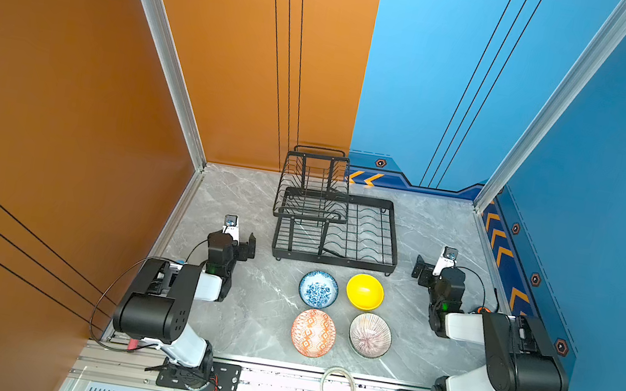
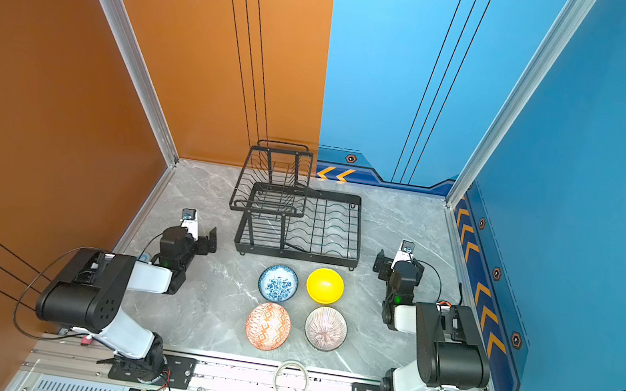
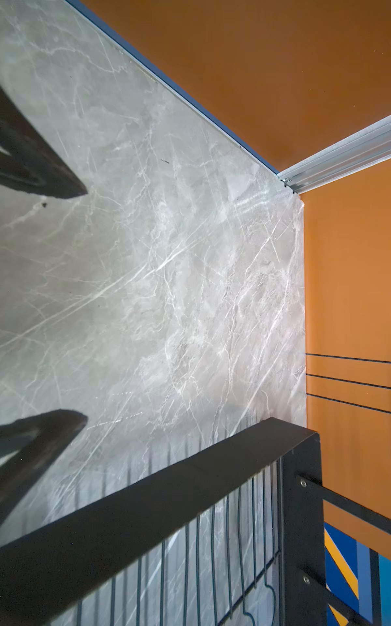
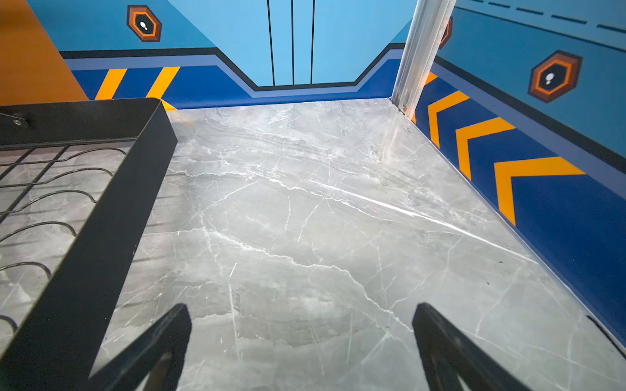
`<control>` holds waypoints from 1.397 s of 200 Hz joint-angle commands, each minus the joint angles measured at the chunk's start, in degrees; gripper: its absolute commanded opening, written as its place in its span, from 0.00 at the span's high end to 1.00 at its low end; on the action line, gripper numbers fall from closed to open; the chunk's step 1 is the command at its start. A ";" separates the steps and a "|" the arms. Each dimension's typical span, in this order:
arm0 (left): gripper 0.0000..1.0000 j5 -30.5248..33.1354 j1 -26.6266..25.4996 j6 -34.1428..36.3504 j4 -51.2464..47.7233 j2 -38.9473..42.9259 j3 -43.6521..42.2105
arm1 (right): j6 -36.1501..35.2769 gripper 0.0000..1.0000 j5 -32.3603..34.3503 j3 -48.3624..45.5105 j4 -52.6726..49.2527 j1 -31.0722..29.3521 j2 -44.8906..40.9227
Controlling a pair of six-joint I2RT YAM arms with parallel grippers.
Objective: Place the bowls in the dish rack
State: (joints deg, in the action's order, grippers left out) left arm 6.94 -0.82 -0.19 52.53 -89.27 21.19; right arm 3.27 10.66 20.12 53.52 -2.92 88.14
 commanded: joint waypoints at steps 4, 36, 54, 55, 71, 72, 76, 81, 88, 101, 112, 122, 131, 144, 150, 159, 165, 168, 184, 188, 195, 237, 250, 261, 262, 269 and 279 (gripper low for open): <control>0.02 -0.77 -0.37 0.88 0.46 -0.37 0.45 | 0.34 0.00 -0.42 1.06 -0.96 0.46 0.46; 0.02 -1.36 0.02 0.64 0.47 -0.34 0.43 | 0.64 0.00 -1.34 1.26 -1.48 0.85 0.50; 0.02 -1.45 0.02 0.69 0.47 -0.33 0.45 | 1.03 0.00 -3.30 1.14 -1.29 1.64 0.46; 0.02 -1.43 0.02 0.66 0.47 -0.35 0.44 | 1.04 0.00 -3.33 1.15 -1.34 1.71 0.41; 0.02 -1.40 0.03 0.65 0.46 -0.38 0.57 | 0.98 0.00 -3.42 1.15 -1.31 1.76 0.46; 0.02 -1.40 0.07 0.64 0.46 -0.42 0.54 | 1.01 0.00 -3.48 1.15 -1.31 1.77 0.46; 0.02 -1.47 0.06 0.68 0.46 -0.39 0.52 | 1.02 0.00 -3.52 1.15 -1.31 1.77 0.46; 0.02 -1.50 0.05 0.63 0.46 -0.37 0.52 | 1.04 0.00 -3.38 1.17 -1.31 1.78 0.46; 0.02 -1.49 0.03 0.63 0.46 -0.42 0.54 | 1.04 0.00 -3.47 1.15 -1.31 1.78 0.46; 0.02 -1.49 0.10 0.63 0.46 -0.38 0.54 | 0.99 0.00 -3.27 1.23 -1.40 1.78 0.50; 0.02 -1.45 0.03 0.63 0.46 -0.46 0.54 | 1.04 0.00 -3.15 1.24 -1.48 1.69 0.46; 0.02 -1.16 -0.06 0.74 0.46 -0.37 0.53 | 0.95 0.00 -2.97 1.22 -1.56 1.60 0.48; 0.02 -1.10 -0.15 0.84 0.46 -0.43 0.53 | 0.82 0.00 -2.75 1.32 -1.52 1.51 0.46; 0.02 -0.97 -0.22 0.85 0.46 -0.45 0.57 | 0.80 0.00 -2.59 1.33 -1.57 1.42 0.46; 0.02 -0.96 -0.22 0.86 0.47 -0.41 0.57 | 0.73 0.00 -2.54 1.33 -1.55 1.36 0.48; 0.02 -0.81 -0.22 0.95 0.46 -0.41 0.52 | 0.71 0.00 -2.47 1.33 -1.57 1.34 0.46; 0.02 -0.72 -0.34 0.93 0.47 -0.44 0.53 | 0.73 0.01 -2.42 1.27 -1.57 1.34 0.46; 0.02 -0.69 -0.37 0.95 0.47 -0.35 0.59 | 0.69 0.00 -2.40 1.32 -1.57 1.34 0.46; 0.02 -0.55 -0.45 1.04 0.46 -0.39 0.55 | 0.70 0.00 -2.52 1.30 -1.57 1.34 0.46; 0.02 -0.53 -0.49 1.05 0.46 -0.39 0.58 | 0.74 0.00 -2.53 1.31 -1.56 1.34 0.46; 0.02 -0.44 -0.50 1.05 0.46 -0.43 0.56 | 0.73 0.00 -2.41 1.31 -1.57 1.34 0.48; 0.02 -0.41 -0.50 1.05 0.46 -0.37 0.52 | 0.64 0.00 -2.25 1.18 -1.56 1.16 0.45; 0.02 -0.42 -0.50 1.01 0.47 -0.37 0.59 | 0.69 0.00 -2.14 1.24 -1.49 1.16 0.46; 0.02 -0.49 -0.49 1.10 0.46 -0.33 0.50 | 0.66 0.00 -2.15 1.24 -1.42 1.16 0.45; 0.02 -0.42 -0.49 1.08 0.46 -0.31 0.51 | 0.63 0.00 -2.14 1.24 -1.41 1.16 0.45; 0.02 -0.48 -0.50 1.05 0.46 -0.36 0.44 | 0.68 0.00 -2.18 1.19 -1.40 1.16 0.46; 0.02 0.13 -0.62 0.95 0.55 -0.20 0.43 | 1.10 0.00 -1.03 1.31 -1.90 1.14 0.10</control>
State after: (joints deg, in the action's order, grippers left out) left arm 6.76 -0.82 -0.16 52.53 -89.27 21.19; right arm 3.46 8.54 20.40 53.06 -1.50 88.14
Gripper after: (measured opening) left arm 0.978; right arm 0.997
